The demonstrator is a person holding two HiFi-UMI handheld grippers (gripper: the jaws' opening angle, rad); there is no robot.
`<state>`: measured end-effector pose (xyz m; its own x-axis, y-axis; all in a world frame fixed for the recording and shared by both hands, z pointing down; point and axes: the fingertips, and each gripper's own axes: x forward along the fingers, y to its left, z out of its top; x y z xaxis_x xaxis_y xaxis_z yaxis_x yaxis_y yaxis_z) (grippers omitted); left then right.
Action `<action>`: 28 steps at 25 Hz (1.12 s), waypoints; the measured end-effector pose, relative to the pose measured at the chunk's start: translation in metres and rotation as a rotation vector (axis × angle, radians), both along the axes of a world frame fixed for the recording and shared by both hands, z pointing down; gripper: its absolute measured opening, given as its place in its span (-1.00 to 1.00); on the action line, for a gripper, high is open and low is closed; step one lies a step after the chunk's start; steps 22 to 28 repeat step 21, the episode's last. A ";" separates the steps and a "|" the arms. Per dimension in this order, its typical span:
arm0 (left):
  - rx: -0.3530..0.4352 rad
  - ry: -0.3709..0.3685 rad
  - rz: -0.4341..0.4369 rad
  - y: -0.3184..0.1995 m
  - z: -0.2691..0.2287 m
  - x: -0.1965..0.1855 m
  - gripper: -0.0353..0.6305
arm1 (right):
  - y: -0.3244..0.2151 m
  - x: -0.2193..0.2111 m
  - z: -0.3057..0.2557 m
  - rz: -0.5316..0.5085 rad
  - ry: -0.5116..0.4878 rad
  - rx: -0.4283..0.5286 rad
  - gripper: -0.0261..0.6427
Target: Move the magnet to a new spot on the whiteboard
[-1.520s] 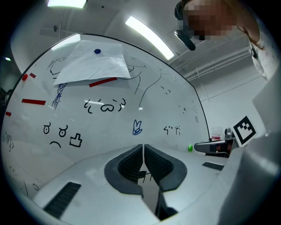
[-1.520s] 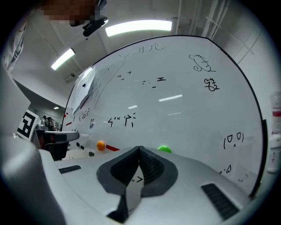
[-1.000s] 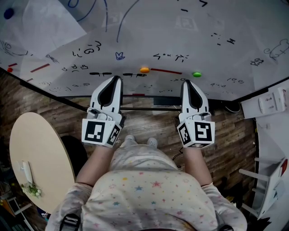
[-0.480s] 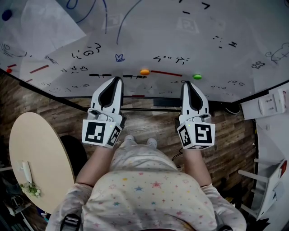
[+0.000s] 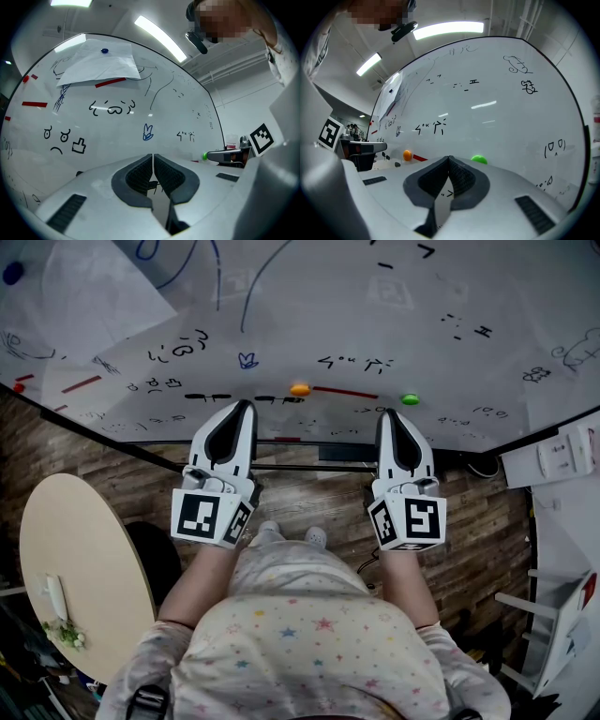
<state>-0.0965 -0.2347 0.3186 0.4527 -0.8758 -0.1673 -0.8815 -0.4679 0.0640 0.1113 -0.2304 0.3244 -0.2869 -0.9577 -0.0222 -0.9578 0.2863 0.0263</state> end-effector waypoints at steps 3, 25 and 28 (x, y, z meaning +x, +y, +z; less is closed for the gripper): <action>0.000 0.000 0.001 0.000 0.000 0.000 -0.83 | 0.000 0.000 0.000 0.001 -0.001 0.001 -0.92; 0.006 0.004 0.001 0.000 -0.001 0.000 -0.83 | -0.001 0.000 0.000 0.003 -0.002 0.004 -0.92; 0.006 0.004 0.001 0.000 -0.001 0.000 -0.83 | -0.001 0.000 0.000 0.003 -0.002 0.004 -0.92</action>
